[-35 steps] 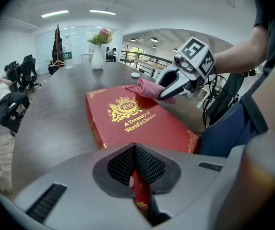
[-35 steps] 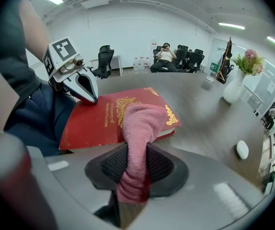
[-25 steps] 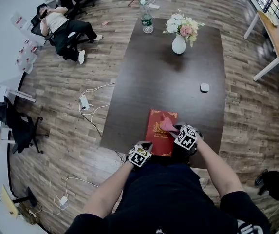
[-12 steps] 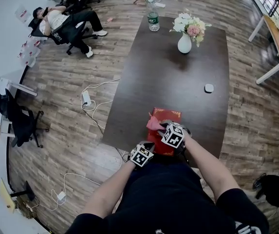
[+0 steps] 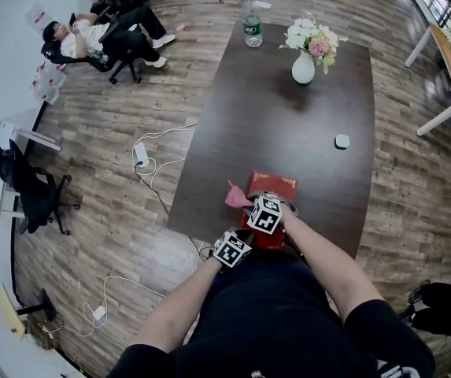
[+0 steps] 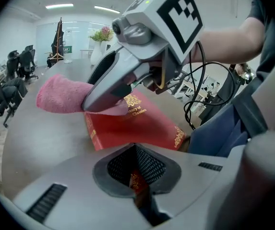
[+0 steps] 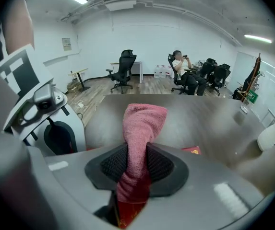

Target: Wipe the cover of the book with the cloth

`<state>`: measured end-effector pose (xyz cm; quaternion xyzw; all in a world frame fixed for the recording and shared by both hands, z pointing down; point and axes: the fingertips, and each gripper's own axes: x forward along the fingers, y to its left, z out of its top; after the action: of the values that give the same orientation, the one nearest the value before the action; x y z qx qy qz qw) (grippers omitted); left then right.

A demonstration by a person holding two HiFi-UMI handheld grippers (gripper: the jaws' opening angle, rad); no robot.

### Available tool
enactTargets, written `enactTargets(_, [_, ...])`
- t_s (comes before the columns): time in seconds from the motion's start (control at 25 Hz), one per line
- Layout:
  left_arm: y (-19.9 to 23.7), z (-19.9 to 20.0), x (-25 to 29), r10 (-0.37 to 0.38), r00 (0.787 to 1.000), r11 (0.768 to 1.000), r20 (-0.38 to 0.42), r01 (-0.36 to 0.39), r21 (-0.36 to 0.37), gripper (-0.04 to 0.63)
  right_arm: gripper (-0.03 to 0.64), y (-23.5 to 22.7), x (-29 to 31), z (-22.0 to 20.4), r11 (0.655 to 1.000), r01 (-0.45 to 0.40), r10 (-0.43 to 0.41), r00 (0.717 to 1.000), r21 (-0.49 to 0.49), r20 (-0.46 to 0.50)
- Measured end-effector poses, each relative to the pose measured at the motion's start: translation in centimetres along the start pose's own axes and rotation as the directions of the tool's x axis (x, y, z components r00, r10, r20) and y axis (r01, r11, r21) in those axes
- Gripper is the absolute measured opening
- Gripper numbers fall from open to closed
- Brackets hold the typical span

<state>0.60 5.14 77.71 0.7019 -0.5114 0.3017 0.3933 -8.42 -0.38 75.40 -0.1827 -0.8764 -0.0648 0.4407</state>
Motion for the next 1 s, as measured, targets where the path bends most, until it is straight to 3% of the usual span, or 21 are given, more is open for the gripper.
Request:
enactTargets(0.28, [-0.1, 0.4, 0.4, -0.012, 0.999, 1.0, 0.034, 0.012, -0.001, -0.005, 0.112, 0.5, 1.6, 0.0, 1.0, -0.019, 0.019, 0.999, -0.01, -0.037])
enactTargets(1.0, [-0.2, 0.1, 0.1, -0.028, 1.0, 0.999, 0.01, 0.028, -0.015, -0.005, 0.112, 0.4, 1.6, -1.4, 1.0, -0.019, 0.02, 0.999, 0.024, -0.038])
